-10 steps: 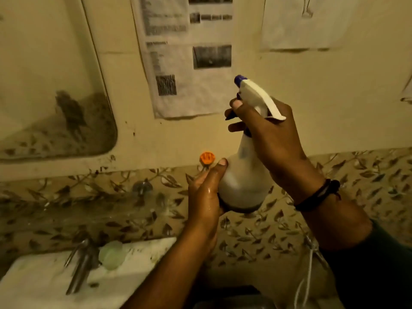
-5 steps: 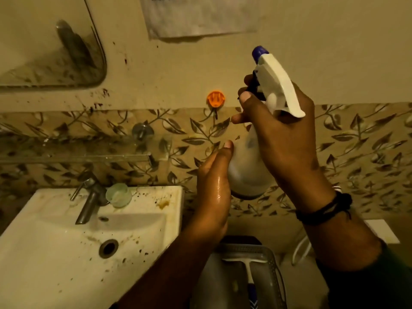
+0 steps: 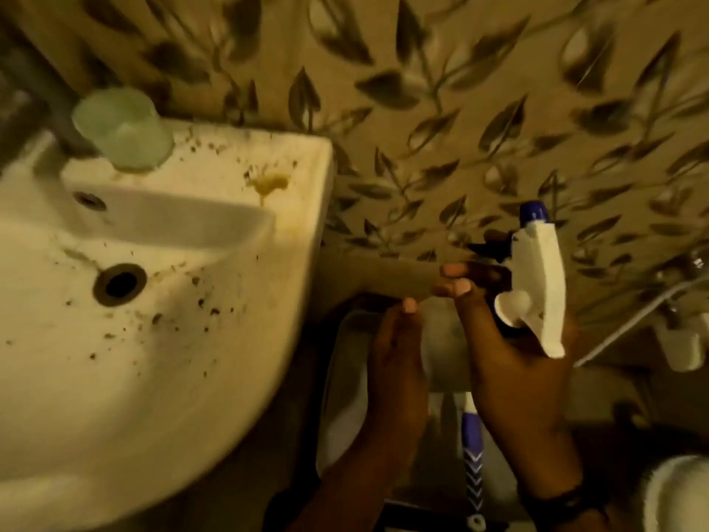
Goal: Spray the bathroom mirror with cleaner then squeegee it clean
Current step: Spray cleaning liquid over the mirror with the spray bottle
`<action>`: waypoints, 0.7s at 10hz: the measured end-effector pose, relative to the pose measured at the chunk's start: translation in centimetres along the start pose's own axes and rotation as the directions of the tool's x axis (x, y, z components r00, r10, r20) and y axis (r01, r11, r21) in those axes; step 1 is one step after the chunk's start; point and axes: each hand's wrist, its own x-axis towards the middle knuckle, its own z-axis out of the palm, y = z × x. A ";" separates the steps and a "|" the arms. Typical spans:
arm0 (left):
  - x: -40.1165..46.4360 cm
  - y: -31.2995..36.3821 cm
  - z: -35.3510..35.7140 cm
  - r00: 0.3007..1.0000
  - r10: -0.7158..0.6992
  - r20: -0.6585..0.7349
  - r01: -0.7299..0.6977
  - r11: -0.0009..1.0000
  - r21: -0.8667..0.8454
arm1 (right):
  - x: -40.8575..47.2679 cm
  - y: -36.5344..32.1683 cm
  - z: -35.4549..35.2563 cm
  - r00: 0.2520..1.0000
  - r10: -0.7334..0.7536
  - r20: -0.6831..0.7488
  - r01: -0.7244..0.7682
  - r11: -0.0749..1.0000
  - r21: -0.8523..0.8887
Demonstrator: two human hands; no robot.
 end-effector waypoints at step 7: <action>5.0 -13.5 -3.0 0.957 -0.213 -0.196 0.208 0.977 -0.047 | -8.7 14.3 4.4 0.998 0.047 -0.045 -0.050 0.996 -0.068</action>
